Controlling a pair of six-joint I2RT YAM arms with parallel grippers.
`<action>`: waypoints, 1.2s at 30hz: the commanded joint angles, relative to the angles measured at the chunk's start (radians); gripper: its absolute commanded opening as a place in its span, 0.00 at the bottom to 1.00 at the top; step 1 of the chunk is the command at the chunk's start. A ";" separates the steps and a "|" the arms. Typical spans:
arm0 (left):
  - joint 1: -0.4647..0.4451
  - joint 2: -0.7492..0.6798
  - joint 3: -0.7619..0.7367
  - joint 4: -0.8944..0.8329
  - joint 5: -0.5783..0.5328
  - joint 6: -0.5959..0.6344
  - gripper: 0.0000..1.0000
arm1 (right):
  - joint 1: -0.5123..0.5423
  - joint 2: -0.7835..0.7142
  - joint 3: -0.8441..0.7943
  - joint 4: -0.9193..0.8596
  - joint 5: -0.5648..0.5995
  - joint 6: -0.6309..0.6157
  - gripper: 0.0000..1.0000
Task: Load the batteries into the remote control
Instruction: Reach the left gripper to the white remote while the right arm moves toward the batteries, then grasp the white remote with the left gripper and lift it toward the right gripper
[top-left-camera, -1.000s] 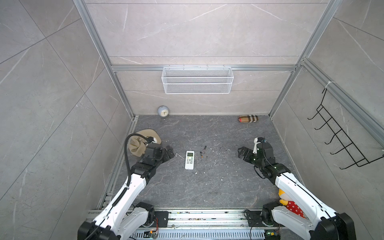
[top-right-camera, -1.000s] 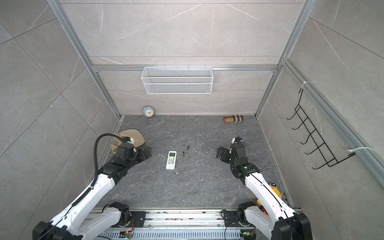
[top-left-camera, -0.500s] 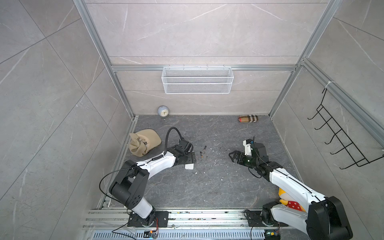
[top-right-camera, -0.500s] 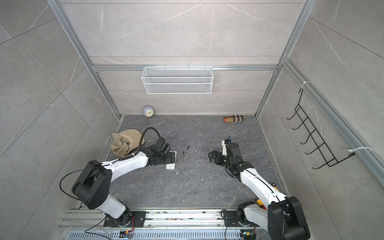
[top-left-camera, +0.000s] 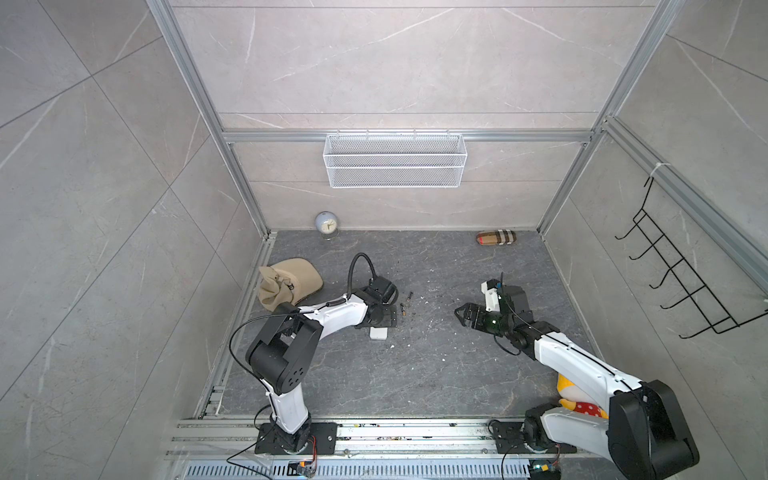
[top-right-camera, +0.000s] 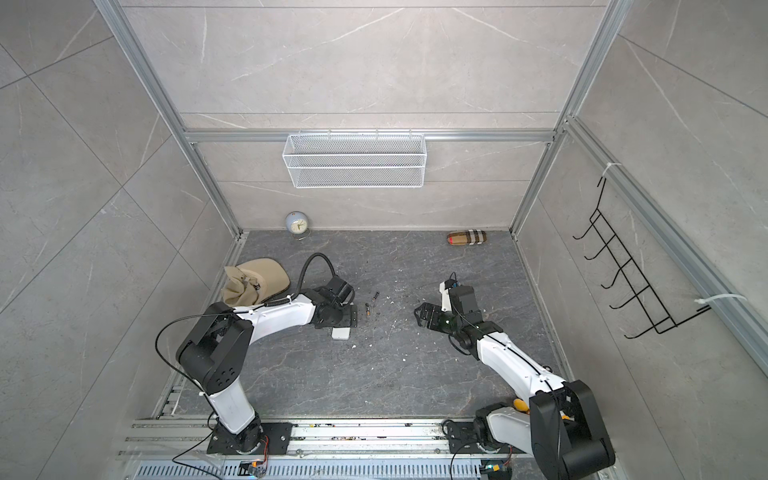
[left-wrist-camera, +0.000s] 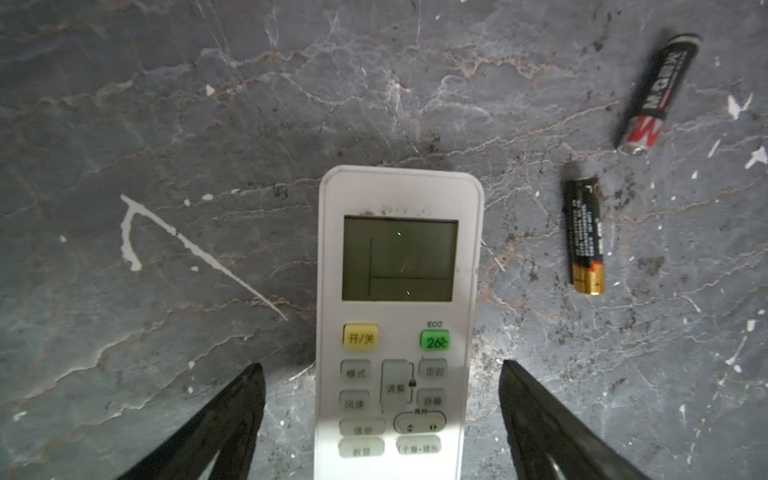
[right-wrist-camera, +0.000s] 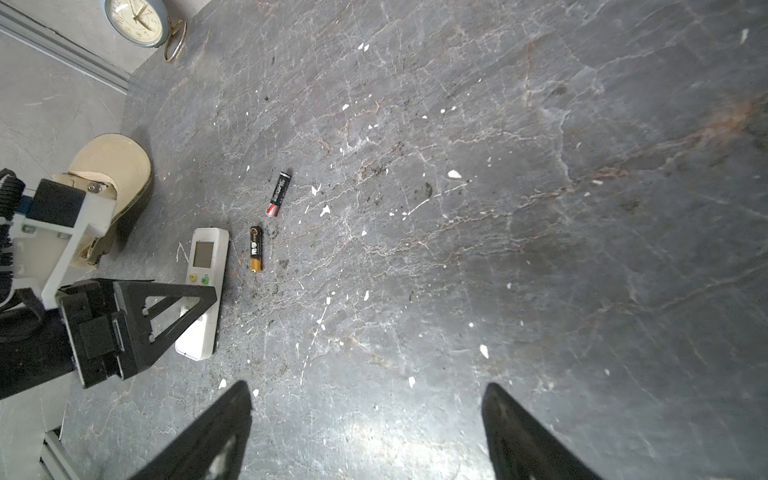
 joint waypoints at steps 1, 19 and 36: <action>-0.005 0.014 0.034 -0.042 -0.030 0.021 0.87 | 0.007 0.012 0.029 0.018 0.002 -0.015 0.85; -0.007 0.048 0.055 -0.050 -0.033 -0.004 0.58 | 0.008 0.062 0.036 0.053 -0.028 0.005 0.79; 0.250 -0.224 -0.181 0.633 0.649 -0.327 0.57 | 0.041 0.162 0.063 0.442 -0.410 0.295 0.80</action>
